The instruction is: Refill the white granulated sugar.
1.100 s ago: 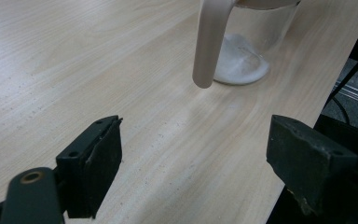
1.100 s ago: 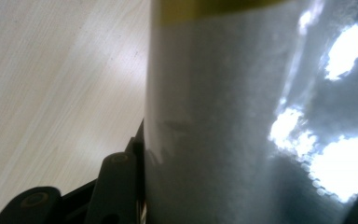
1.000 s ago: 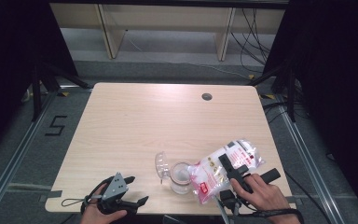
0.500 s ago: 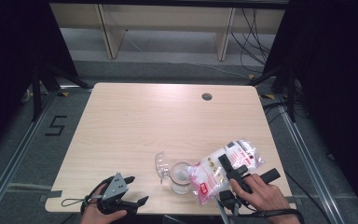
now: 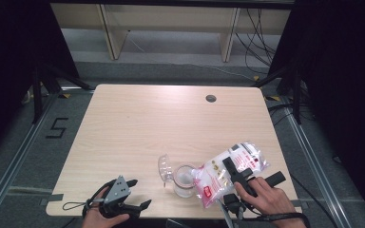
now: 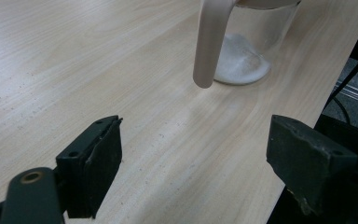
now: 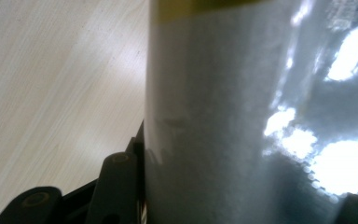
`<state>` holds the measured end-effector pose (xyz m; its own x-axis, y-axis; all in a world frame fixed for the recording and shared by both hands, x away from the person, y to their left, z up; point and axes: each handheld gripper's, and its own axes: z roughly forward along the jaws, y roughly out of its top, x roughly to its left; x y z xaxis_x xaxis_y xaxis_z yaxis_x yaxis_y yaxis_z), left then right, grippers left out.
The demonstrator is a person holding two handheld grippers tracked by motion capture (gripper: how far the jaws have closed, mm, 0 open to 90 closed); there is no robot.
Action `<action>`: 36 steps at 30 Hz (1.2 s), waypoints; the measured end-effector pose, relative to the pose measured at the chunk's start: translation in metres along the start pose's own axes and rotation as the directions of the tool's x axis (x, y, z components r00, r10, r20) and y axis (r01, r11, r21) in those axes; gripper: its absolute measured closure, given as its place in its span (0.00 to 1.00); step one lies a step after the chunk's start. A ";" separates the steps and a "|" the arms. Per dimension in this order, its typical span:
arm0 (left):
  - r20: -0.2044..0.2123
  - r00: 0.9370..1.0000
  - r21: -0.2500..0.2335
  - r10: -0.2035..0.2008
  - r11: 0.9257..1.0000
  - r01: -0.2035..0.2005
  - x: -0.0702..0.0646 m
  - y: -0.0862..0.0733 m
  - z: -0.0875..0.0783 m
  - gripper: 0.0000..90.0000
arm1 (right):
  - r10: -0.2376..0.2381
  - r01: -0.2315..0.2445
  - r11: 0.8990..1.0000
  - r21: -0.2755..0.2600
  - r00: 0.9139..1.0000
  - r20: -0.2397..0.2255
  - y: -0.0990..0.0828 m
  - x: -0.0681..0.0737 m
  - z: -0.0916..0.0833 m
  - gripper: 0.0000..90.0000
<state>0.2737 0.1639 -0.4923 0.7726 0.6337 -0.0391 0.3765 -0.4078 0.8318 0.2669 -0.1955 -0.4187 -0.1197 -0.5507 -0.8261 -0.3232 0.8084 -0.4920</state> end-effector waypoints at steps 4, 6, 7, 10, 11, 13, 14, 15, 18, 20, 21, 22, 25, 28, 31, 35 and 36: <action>0.004 1.000 0.004 -0.001 1.000 0.001 0.000 0.000 0.000 0.20 | 0.021 -0.021 1.000 0.001 1.000 -0.002 0.000 0.002 0.000 0.65; 0.004 1.000 0.004 -0.001 1.000 0.001 0.000 0.000 0.000 0.20 | 0.033 -0.033 0.999 0.002 0.999 0.000 -0.001 0.002 0.000 0.65; 0.004 1.000 0.004 0.000 1.000 0.000 0.000 0.000 0.000 0.20 | 0.031 -0.031 1.000 -0.001 1.000 -0.001 -0.001 0.002 0.000 0.65; 0.004 1.000 0.004 -0.001 1.000 0.001 0.000 0.000 0.000 0.20 | 0.029 -0.029 1.000 -0.004 1.000 0.001 -0.001 0.002 0.000 0.65; 0.004 1.000 0.004 0.000 1.000 0.000 0.000 0.000 0.000 0.20 | 0.023 -0.023 1.000 -0.004 1.000 0.002 -0.001 0.002 0.000 0.65; 0.004 1.000 0.004 0.000 1.000 0.000 0.000 0.000 0.000 0.20 | 0.035 -0.035 0.999 -0.012 0.999 0.006 0.000 0.003 0.000 0.65; 0.004 1.000 -0.005 -0.011 1.000 0.011 0.000 0.000 0.000 0.20 | 0.036 -0.036 0.999 -0.013 0.999 0.006 0.000 0.003 0.000 0.65; 0.004 1.000 0.003 -0.002 1.000 0.002 0.000 0.000 0.000 0.20 | 0.038 -0.038 0.999 -0.017 0.999 0.005 0.000 0.003 0.000 0.65; 0.003 1.000 -0.010 -0.015 1.000 0.015 -0.001 0.000 0.001 0.20 | 0.086 -0.086 0.996 -0.013 0.996 0.002 0.001 0.005 0.000 0.66; 0.003 1.000 -0.008 -0.014 1.000 0.015 -0.001 0.000 0.001 0.20 | 0.084 -0.084 0.996 -0.014 0.996 0.000 0.002 0.005 0.000 0.66; 0.003 1.000 -0.008 -0.014 1.000 0.014 -0.001 0.000 0.001 0.20 | 0.087 -0.087 0.996 -0.013 0.996 0.000 0.002 0.005 0.000 0.66; 0.003 1.000 -0.009 -0.015 1.000 0.015 -0.001 0.000 0.001 0.20 | 0.096 -0.096 0.995 -0.017 0.995 -0.003 0.002 0.006 0.000 0.66; 0.000 1.000 0.001 0.000 1.000 0.000 0.000 0.000 0.000 0.20 | 0.102 -0.102 0.995 -0.019 0.995 -0.002 0.002 0.006 0.000 0.66; 0.003 1.000 0.001 0.001 1.000 -0.001 0.000 0.000 0.000 0.20 | 0.084 -0.084 0.996 -0.031 0.996 0.001 0.001 0.004 0.000 0.66; 0.003 1.000 -0.016 -0.019 1.000 0.019 -0.001 0.000 0.002 0.20 | 0.096 -0.096 0.995 -0.024 0.995 -0.001 0.001 0.005 0.000 0.67; 0.002 1.000 0.000 -0.003 1.000 0.003 0.000 0.000 0.001 0.20 | 0.097 -0.096 0.994 -0.041 0.995 0.004 0.002 0.006 0.001 0.67; 0.003 1.000 -0.001 -0.002 1.000 0.002 0.000 0.000 0.001 0.20 | 0.107 -0.106 0.994 -0.036 0.994 0.002 0.002 0.006 0.001 0.67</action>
<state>0.2741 0.1636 -0.4931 0.7735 0.6324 -0.0424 0.3777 -0.4061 0.8321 0.2668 -0.1974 -0.4252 -0.1519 -0.4610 -0.8743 -0.3425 0.8543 -0.3909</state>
